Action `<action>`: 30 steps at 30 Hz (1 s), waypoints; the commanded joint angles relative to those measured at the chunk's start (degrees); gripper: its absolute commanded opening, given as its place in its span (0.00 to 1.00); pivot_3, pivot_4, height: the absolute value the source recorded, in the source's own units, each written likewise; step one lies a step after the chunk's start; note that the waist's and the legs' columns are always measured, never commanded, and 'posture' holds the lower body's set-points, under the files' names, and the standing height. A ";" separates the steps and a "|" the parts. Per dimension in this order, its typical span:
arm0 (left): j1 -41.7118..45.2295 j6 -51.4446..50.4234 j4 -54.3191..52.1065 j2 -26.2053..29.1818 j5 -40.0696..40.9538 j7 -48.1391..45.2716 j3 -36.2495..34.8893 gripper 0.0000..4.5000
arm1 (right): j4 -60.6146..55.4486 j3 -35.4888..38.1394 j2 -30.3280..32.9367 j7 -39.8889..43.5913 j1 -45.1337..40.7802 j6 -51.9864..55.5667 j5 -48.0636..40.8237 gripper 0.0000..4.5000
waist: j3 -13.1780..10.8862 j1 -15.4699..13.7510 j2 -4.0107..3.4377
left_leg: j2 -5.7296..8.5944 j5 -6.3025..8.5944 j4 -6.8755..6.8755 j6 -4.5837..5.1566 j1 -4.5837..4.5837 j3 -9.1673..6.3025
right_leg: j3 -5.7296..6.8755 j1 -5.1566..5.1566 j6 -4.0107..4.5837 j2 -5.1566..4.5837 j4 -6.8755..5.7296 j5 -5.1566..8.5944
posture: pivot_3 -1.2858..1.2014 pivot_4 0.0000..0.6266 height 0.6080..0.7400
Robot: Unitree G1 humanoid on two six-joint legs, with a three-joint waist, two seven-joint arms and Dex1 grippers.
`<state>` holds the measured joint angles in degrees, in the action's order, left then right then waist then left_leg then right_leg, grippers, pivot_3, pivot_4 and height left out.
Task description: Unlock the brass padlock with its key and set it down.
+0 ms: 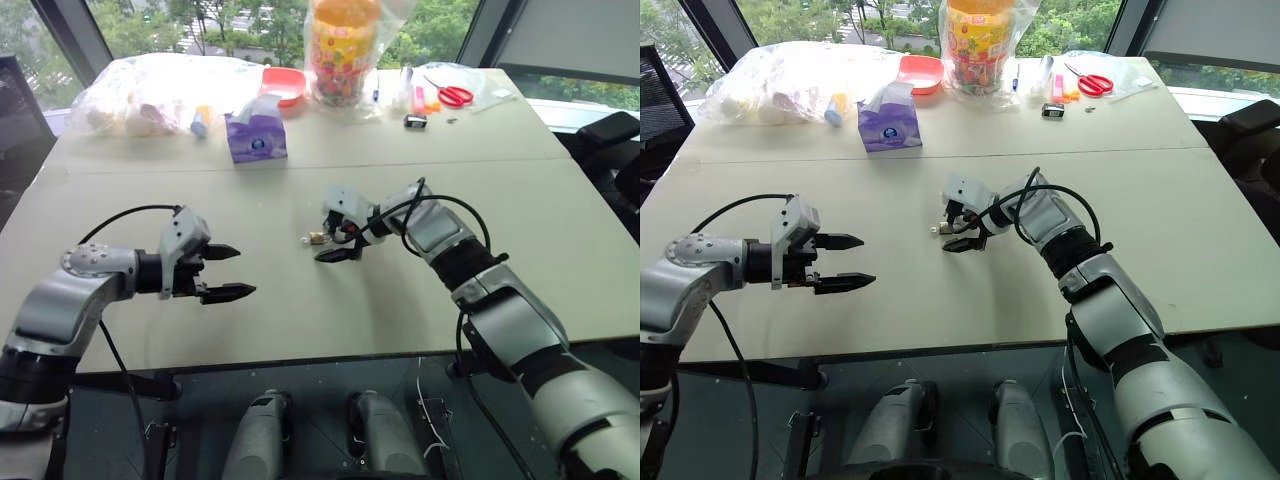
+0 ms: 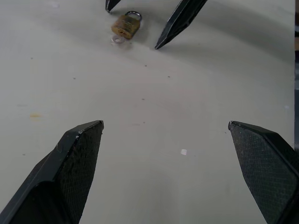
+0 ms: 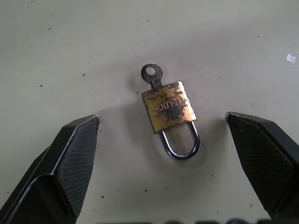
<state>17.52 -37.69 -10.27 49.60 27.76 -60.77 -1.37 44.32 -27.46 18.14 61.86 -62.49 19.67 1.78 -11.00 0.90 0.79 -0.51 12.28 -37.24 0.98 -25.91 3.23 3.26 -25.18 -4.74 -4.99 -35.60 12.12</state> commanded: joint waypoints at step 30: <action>25.27 -3.55 26.07 -18.65 8.70 -0.29 -4.12 1.00 | -36.71 9.56 8.71 -14.56 13.03 -20.35 11.26 0.14 | 0.01 -0.09 0.02 | -0.18 -0.19 -0.04 -0.31 0.56 -0.05 | -0.03 0.25 0.02 0.25 -0.51 0.00 | 0.52 0.24 1.00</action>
<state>40.37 -41.43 14.37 31.08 35.46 -59.91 -3.79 10.52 -19.28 26.28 49.11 -49.04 0.49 12.07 -10.99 0.81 0.81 -0.70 12.10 -37.31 0.67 -25.35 3.18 3.22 -24.92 -4.71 -4.74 -36.11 12.12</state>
